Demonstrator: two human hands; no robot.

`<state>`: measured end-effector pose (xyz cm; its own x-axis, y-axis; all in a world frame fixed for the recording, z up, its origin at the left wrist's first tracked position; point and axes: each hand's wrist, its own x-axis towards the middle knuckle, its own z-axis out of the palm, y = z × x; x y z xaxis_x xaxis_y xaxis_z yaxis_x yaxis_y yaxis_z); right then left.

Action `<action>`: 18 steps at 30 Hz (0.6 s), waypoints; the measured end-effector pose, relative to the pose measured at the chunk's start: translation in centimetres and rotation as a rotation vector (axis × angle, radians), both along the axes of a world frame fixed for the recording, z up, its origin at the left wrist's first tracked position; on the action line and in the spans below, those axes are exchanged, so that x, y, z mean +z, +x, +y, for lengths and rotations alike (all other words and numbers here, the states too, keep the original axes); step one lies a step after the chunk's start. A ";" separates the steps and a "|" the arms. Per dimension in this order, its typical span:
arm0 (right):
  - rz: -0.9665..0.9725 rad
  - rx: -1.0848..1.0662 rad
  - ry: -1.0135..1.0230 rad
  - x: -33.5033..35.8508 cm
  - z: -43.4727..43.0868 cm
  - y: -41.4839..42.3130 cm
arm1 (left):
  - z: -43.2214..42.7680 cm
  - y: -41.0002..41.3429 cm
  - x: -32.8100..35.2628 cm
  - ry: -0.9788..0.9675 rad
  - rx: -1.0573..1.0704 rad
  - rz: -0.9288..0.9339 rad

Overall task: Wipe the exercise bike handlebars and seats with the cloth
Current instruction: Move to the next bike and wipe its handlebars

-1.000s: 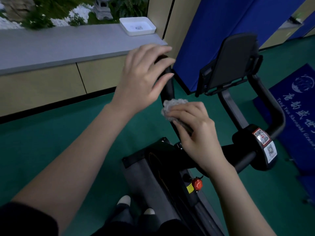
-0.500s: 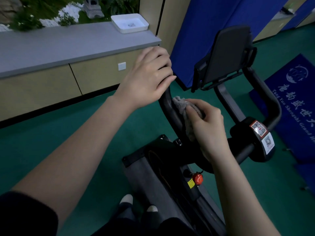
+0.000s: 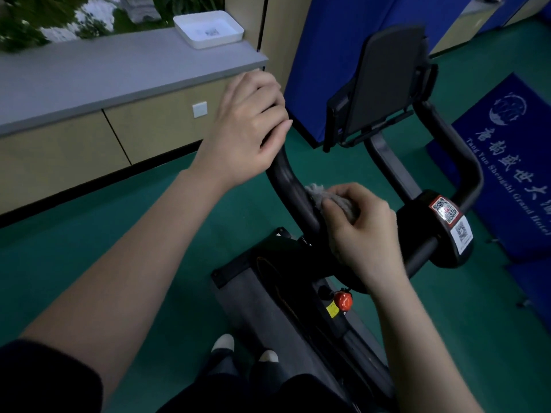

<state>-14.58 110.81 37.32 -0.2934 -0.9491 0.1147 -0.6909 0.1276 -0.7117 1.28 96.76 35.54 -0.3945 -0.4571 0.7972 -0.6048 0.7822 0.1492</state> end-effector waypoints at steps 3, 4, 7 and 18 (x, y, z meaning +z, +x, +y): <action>0.072 0.087 -0.193 -0.1 -0.3 1.6 | 0.1 0.0 0.0 0.006 0.001 0.000; 0.091 0.131 -0.222 -0.2 -0.1 1.5 | 0.1 0.0 0.0 0.006 0.000 0.000; 0.102 0.213 -0.229 -0.4 1.3 0.2 | 0.2 0.0 -0.1 0.006 0.002 -0.001; 0.217 0.557 -0.261 -0.1 0.7 -0.5 | 0.2 0.1 0.0 -0.029 0.027 -0.027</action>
